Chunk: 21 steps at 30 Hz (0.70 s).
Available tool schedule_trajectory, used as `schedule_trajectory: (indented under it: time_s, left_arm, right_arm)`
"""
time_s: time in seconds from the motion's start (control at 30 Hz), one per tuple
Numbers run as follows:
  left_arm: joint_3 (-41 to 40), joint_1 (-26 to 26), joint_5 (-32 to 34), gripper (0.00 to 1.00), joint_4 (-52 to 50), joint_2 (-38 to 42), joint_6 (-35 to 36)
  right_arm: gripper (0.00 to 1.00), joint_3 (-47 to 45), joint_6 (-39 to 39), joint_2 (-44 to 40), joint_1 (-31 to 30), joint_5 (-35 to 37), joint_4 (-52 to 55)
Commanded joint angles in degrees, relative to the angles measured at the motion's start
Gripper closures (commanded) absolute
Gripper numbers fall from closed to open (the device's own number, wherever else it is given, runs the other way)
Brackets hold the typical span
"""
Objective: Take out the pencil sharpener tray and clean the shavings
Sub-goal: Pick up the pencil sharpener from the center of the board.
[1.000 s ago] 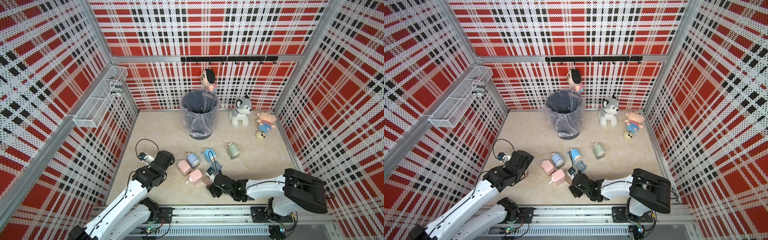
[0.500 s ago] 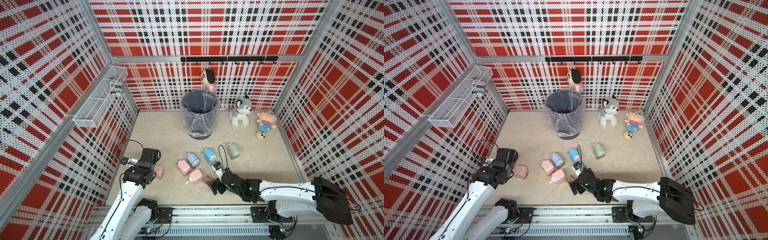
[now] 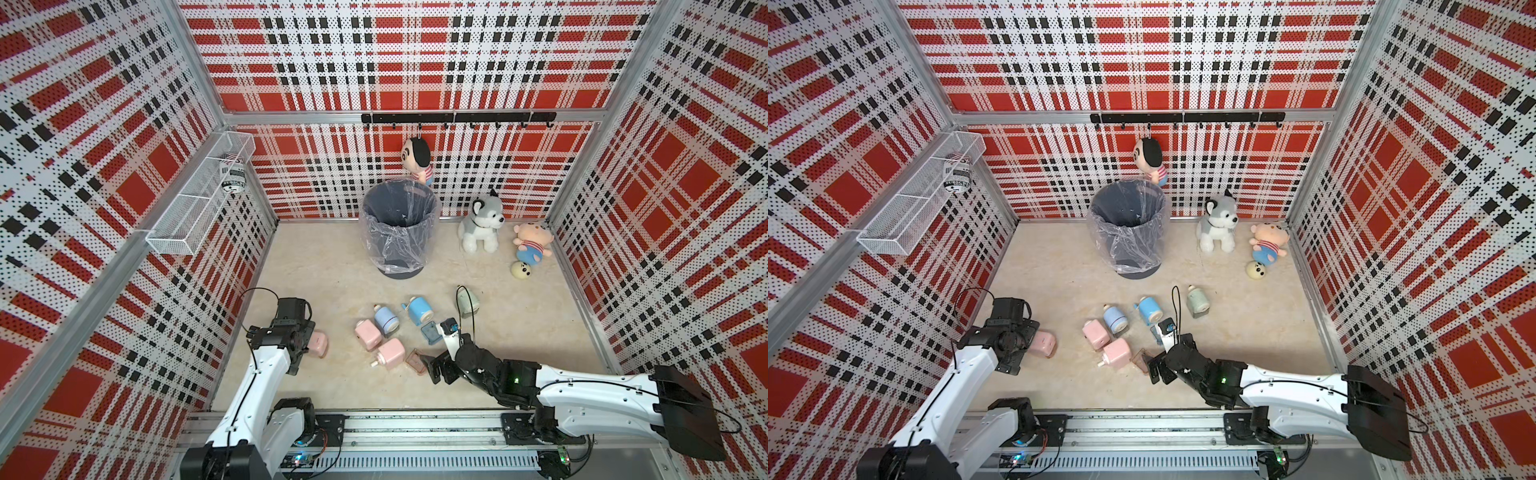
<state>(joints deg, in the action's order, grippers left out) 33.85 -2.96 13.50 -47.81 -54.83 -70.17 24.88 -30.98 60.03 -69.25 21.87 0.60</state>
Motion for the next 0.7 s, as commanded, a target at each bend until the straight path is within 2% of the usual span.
schedule_trajectory:
  time_s: [0.0,0.37,0.53,0.67]
  left_arm:
    - [-0.4,-0.7,-2.4,0.05,1.4,-1.7,1.4]
    - [-1.3,-0.6,-4.9,0.02,2.0,-4.2,0.0]
    - [-1.3,-0.2,-6.0,0.06,2.5,-7.2,0.3]
    - [-0.8,1.0,-6.1,0.12,3.1,-8.2,-0.5]
  right_arm:
    - [0.0,-1.1,-2.1,-0.8,0.2,0.8,-2.1]
    - [0.0,-2.5,-1.8,-0.3,0.6,-0.1,-5.1]
    - [0.0,-2.6,-1.6,-0.2,0.7,-0.7,-5.5]
    - [0.0,-3.0,-1.6,-0.3,0.7,-0.8,-6.0]
